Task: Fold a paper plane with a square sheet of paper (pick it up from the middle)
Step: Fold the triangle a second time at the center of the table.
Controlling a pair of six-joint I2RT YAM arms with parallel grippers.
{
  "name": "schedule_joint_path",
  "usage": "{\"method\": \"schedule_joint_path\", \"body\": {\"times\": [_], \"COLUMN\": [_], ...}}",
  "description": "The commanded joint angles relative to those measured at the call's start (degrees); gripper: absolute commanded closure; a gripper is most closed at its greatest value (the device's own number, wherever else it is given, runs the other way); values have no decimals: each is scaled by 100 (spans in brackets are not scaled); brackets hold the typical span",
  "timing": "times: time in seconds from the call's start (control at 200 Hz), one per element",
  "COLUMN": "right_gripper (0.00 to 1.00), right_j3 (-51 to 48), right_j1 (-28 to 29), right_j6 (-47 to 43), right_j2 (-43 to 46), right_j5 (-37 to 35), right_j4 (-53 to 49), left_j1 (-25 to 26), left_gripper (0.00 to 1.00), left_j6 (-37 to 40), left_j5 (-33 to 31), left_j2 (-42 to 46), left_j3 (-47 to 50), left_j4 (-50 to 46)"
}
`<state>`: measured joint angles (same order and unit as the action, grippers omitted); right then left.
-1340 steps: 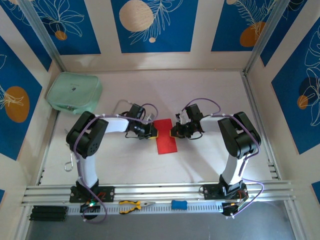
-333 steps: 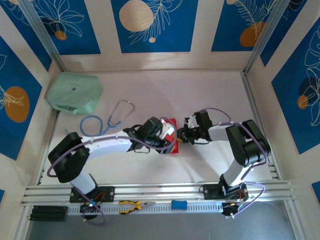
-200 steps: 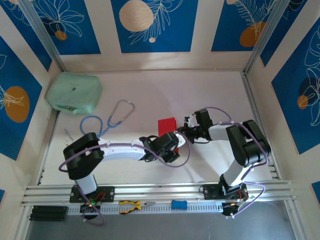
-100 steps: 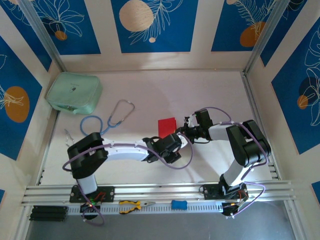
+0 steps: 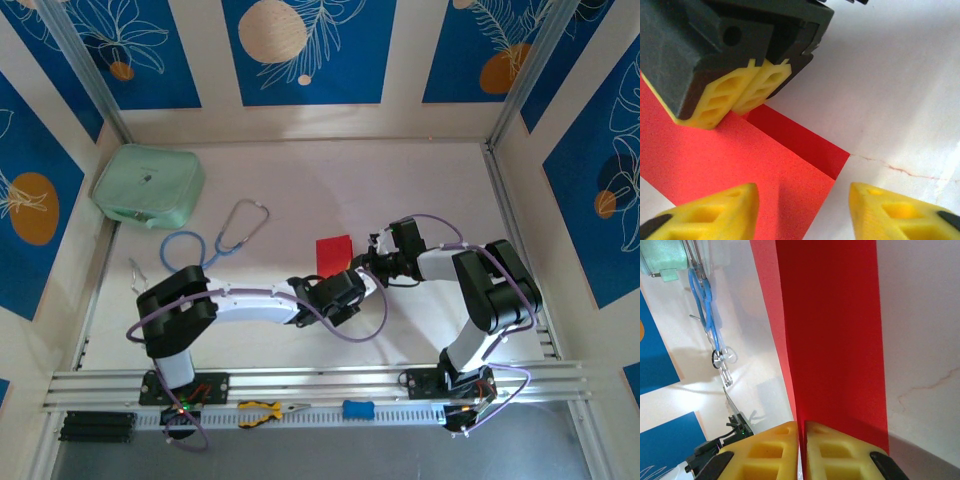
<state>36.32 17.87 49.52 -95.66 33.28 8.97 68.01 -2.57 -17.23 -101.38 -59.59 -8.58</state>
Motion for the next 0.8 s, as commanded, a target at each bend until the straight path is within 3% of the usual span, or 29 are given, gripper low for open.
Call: {"method": "schedule_joint_path", "body": {"times": [0.0, 0.445, 0.715, 0.795], "right_gripper": [87, 87, 87, 85], "right_j3": [79, 61, 64, 30], "right_j1": [-43, -96, -109, -117], "right_j6": [-87, -129, -131, -135], "right_j2": [129, 188, 213, 369], "right_j5": [141, 140, 111, -155], "right_j4": [-201, -273, -291, -451], "left_j1": [37, 39, 20, -59], "left_gripper": [56, 85, 100, 100], "left_j6": [-22, -1, -34, -152], "left_j5": [-165, -221, -193, 0], "left_j2": [-23, 56, 100, 158], "left_j3": [-97, -22, -17, -28], "left_j4": [-93, -67, -66, -82]}}
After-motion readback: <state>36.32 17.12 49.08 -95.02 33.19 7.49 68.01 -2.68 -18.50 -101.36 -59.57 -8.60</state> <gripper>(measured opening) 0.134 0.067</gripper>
